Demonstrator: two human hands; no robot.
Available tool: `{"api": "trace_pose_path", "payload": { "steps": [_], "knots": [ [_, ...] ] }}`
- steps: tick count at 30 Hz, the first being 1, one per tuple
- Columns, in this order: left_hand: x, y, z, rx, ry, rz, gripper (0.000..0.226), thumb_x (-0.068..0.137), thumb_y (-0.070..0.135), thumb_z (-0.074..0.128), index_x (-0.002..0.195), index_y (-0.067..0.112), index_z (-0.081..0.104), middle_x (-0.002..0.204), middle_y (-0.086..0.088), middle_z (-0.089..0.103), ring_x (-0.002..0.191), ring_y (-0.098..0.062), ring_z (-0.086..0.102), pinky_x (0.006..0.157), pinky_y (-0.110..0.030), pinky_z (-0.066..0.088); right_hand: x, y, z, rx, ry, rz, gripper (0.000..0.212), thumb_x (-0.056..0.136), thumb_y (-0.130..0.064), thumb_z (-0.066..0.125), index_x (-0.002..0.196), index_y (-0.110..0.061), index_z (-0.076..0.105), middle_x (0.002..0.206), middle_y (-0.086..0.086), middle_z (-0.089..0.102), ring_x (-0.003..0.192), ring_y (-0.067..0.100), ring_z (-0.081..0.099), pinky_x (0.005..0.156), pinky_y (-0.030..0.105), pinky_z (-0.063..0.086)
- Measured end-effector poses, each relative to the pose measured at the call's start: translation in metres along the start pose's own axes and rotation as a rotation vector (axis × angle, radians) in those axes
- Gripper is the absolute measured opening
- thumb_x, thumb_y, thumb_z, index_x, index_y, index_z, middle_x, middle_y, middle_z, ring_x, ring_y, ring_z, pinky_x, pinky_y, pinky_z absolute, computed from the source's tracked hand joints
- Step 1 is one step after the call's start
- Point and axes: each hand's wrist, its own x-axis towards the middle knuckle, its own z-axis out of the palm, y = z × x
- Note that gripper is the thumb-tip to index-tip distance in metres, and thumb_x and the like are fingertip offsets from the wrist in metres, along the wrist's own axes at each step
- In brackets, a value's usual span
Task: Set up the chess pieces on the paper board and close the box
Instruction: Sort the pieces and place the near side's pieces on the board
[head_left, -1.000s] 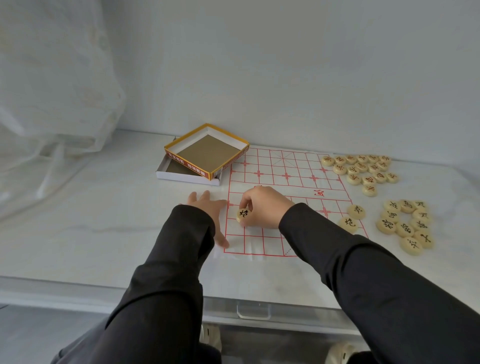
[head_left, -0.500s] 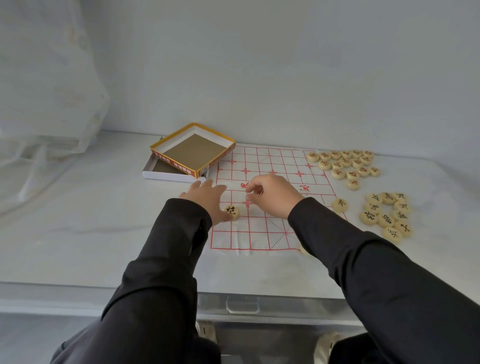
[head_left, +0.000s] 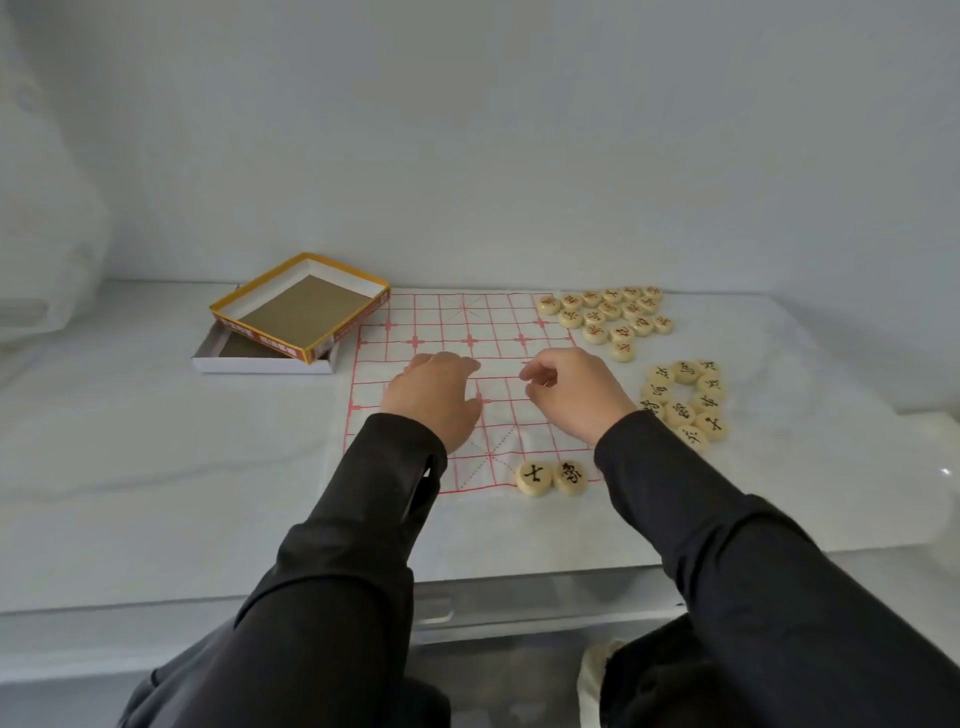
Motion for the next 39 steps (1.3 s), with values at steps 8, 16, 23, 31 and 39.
{"api": "trace_pose_path", "payload": {
  "steps": [8, 16, 23, 31, 39],
  "knots": [
    [0.004, 0.067, 0.035, -0.152, 0.161, 0.019, 0.039, 0.096, 0.021, 0.042, 0.135, 0.025, 0.045, 0.137, 0.003, 0.049, 0.125, -0.015, 0.044, 0.098, -0.029, 0.039, -0.011, 0.047, -0.025, -0.033, 0.178, 0.075, 0.027, 0.090, -0.011, 0.051, 0.113, -0.016, 0.064, 0.120, 0.003, 0.060, 0.109, 0.017, 0.056, 0.091, 0.028, 0.044],
    [0.005, 0.087, 0.058, -0.119, 0.099, 0.051, 0.040, 0.096, 0.020, 0.042, 0.136, 0.022, 0.045, 0.139, 0.002, 0.047, 0.129, -0.016, 0.039, 0.104, -0.030, 0.035, -0.009, 0.107, -0.054, -0.239, 0.085, 0.234, 0.034, 0.089, -0.009, 0.051, 0.121, -0.016, 0.059, 0.122, 0.006, 0.057, 0.112, 0.023, 0.053, 0.091, 0.029, 0.044],
    [0.003, 0.090, 0.060, -0.116, 0.128, 0.070, 0.037, 0.096, 0.019, 0.042, 0.132, 0.021, 0.050, 0.136, 0.002, 0.049, 0.127, -0.015, 0.039, 0.103, -0.029, 0.034, -0.010, 0.114, -0.049, -0.443, -0.007, 0.148, 0.042, 0.090, -0.020, 0.057, 0.131, -0.022, 0.049, 0.135, 0.007, 0.041, 0.126, 0.026, 0.036, 0.099, 0.034, 0.038],
    [0.002, 0.086, 0.057, -0.108, 0.134, 0.060, 0.037, 0.095, 0.018, 0.043, 0.131, 0.021, 0.050, 0.137, 0.003, 0.049, 0.128, -0.015, 0.039, 0.104, -0.029, 0.034, -0.007, 0.113, -0.037, -0.597, 0.016, 0.090, 0.038, 0.091, -0.021, 0.055, 0.128, -0.026, 0.053, 0.128, 0.008, 0.045, 0.121, 0.028, 0.037, 0.102, 0.035, 0.034],
    [0.006, 0.078, 0.044, -0.150, 0.175, 0.013, 0.036, 0.096, 0.019, 0.042, 0.131, 0.022, 0.050, 0.136, 0.002, 0.050, 0.126, -0.015, 0.041, 0.102, -0.029, 0.037, -0.006, 0.098, -0.041, -0.487, 0.160, 0.042, 0.037, 0.086, -0.036, 0.062, 0.116, -0.015, 0.060, 0.116, 0.004, 0.057, 0.109, 0.022, 0.048, 0.094, 0.033, 0.042]
  ]
}}
